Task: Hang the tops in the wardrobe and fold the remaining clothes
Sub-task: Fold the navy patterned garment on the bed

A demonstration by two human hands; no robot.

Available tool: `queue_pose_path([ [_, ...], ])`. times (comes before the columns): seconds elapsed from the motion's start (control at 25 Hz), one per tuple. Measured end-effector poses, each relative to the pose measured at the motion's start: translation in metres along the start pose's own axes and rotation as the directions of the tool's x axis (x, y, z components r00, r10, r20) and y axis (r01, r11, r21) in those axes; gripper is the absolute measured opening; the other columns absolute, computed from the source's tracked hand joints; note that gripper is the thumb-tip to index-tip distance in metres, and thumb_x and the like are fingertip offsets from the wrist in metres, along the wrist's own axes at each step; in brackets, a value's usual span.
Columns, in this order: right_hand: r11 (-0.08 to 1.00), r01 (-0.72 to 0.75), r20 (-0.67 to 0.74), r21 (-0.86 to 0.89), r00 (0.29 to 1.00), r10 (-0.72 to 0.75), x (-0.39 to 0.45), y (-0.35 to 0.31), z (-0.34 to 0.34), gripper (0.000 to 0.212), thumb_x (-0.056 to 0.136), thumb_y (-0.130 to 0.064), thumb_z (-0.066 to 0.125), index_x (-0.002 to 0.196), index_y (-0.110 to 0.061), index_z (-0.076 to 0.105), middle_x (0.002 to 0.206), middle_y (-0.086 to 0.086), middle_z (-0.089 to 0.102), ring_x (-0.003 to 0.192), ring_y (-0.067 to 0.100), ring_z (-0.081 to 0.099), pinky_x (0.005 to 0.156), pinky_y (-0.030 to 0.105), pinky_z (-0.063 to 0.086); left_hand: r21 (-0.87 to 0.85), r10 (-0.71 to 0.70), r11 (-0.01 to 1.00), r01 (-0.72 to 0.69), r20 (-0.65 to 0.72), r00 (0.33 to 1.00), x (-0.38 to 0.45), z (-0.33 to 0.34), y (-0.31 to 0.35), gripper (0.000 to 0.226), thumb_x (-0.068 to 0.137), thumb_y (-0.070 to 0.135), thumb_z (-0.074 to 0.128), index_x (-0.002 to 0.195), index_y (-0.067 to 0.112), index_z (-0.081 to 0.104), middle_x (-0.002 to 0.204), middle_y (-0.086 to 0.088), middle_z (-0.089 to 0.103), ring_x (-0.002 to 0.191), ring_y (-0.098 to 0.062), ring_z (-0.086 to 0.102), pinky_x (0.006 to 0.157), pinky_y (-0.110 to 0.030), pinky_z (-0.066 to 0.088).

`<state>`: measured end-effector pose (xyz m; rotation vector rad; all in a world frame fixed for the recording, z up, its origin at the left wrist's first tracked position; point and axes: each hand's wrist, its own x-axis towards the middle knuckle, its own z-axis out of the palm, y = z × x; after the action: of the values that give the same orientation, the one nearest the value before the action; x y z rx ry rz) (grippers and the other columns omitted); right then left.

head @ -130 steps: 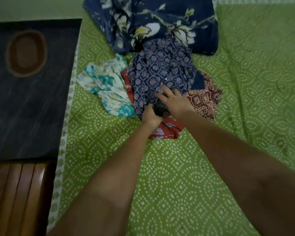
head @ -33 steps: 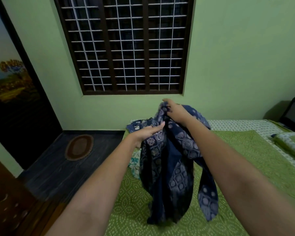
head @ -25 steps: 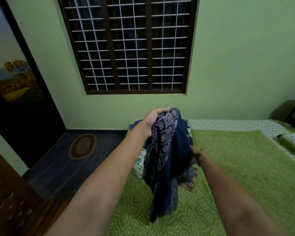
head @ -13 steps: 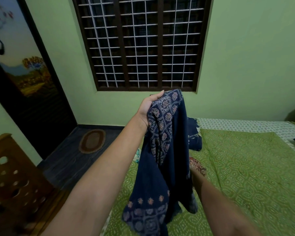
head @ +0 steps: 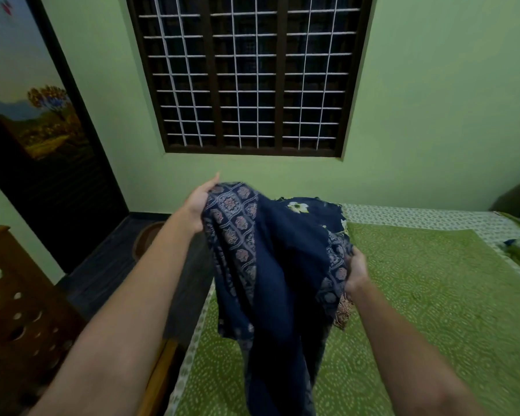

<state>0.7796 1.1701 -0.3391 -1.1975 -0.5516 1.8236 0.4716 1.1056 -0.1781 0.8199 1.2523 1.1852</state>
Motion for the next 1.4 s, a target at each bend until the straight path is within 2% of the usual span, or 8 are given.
queue_pose_path([
  [0.2, 0.947, 0.027, 0.118, -0.321, 0.993, 0.012, -0.013, -0.06, -0.022, 0.061, 0.088, -0.045, 0.059, 0.128, 0.001, 0.053, 0.12, 0.019, 0.064, 0.109, 0.033, 0.062, 0.091, 0.047, 0.051, 0.148, -0.081, 0.979, 0.143, -0.364, 0.928, 0.002, -0.069, -0.053, 0.032, 0.091, 0.036, 0.06, 0.094, 0.004, 0.063, 0.109, -0.021, 0.067, 0.095, -0.033, 0.065, 0.089, -0.042, 0.05],
  [0.48, 0.806, 0.343, 0.246, -0.482, 0.936, -0.252, -0.062, -0.184, 0.026, 0.036, 0.092, -0.034, 0.055, 0.113, -0.006, 0.064, 0.108, 0.009, 0.07, 0.094, 0.022, 0.068, 0.088, 0.038, 0.049, 0.243, 0.258, 0.952, -0.188, -0.299, 0.919, 0.031, -0.076, 0.034, 0.027, 0.088, 0.039, 0.064, 0.098, 0.014, 0.061, 0.106, -0.004, 0.065, 0.096, -0.019, 0.059, 0.091, -0.033, 0.042],
  [0.6, 0.659, 0.224, 0.121, -0.718, 0.972, -0.2, -0.046, -0.173, 0.002, 0.048, 0.084, -0.041, 0.064, 0.117, -0.006, 0.061, 0.12, 0.01, 0.065, 0.107, 0.025, 0.06, 0.099, 0.04, 0.046, 0.586, 0.274, 0.809, -0.034, -0.326, 0.905, 0.051, -0.082, 0.011, 0.045, 0.094, 0.039, 0.056, 0.116, 0.0, 0.059, 0.113, -0.015, 0.061, 0.106, -0.031, 0.056, 0.088, -0.037, 0.041],
  [0.8, 0.426, 0.157, -0.002, -0.891, 0.937, -0.349, -0.022, -0.151, -0.017, 0.044, 0.089, -0.037, 0.064, 0.103, 0.005, 0.064, 0.105, 0.019, 0.064, 0.092, 0.027, 0.062, 0.075, 0.028, 0.046, 0.892, 0.382, 0.443, 0.092, -0.28, 0.881, 0.056, -0.067, -0.023, 0.035, 0.101, 0.029, 0.042, 0.09, 0.0, 0.058, 0.088, -0.019, 0.059, 0.08, -0.027, 0.054, 0.071, -0.033, 0.038],
  [0.92, 0.442, 0.136, -0.047, -0.887, 0.924, -0.379, -0.014, -0.144, -0.024, 0.044, 0.077, -0.035, 0.076, 0.098, 0.002, 0.065, 0.1, 0.014, 0.062, 0.092, 0.03, 0.061, 0.079, 0.036, 0.044, 0.862, 0.25, 0.477, 0.172, -0.32, 0.914, 0.059, -0.067, -0.034, 0.038, 0.097, 0.027, 0.053, 0.104, -0.009, 0.063, 0.107, -0.026, 0.063, 0.102, -0.036, 0.059, 0.084, -0.037, 0.045],
  [1.08, 0.614, 0.063, 0.024, -0.787, 0.997, -0.071, -0.032, -0.128, -0.033, 0.024, 0.087, -0.024, 0.068, 0.098, -0.006, 0.058, 0.099, 0.01, 0.061, 0.093, 0.024, 0.059, 0.082, 0.033, 0.051, 0.639, 0.007, 0.754, 0.153, -0.241, 0.971, 0.045, -0.071, -0.042, 0.03, 0.094, 0.016, 0.059, 0.114, -0.005, 0.063, 0.13, -0.01, 0.054, 0.12, -0.029, 0.047, 0.099, -0.039, 0.037],
  [1.2, 0.378, 0.047, 0.063, -0.924, 0.998, 0.029, -0.031, -0.114, -0.042, 0.022, 0.076, -0.009, 0.078, 0.094, -0.003, 0.067, 0.099, 0.009, 0.068, 0.105, 0.026, 0.059, 0.097, 0.034, 0.045, 0.587, -0.2, 0.756, 0.289, -0.213, 0.956, 0.028, -0.07, -0.045, 0.025, 0.089, 0.023, 0.065, 0.103, 0.002, 0.068, 0.109, -0.005, 0.055, 0.104, -0.022, 0.048, 0.084, -0.032, 0.039],
  [1.4, -0.219, 0.104, 0.128, -0.97, 0.987, -0.098, -0.04, -0.126, -0.026, 0.033, 0.08, -0.028, 0.076, 0.058, -0.016, 0.054, 0.063, -0.002, 0.049, 0.061, 0.01, 0.043, 0.055, 0.023, 0.029, 0.707, -0.202, 0.686, 0.171, -0.041, 0.979, 0.023, -0.08, -0.041, 0.033, 0.071, 0.012, 0.079, 0.102, 0.001, 0.071, 0.097, -0.01, 0.071, 0.097, -0.025, 0.066, 0.075, -0.027, 0.05],
])
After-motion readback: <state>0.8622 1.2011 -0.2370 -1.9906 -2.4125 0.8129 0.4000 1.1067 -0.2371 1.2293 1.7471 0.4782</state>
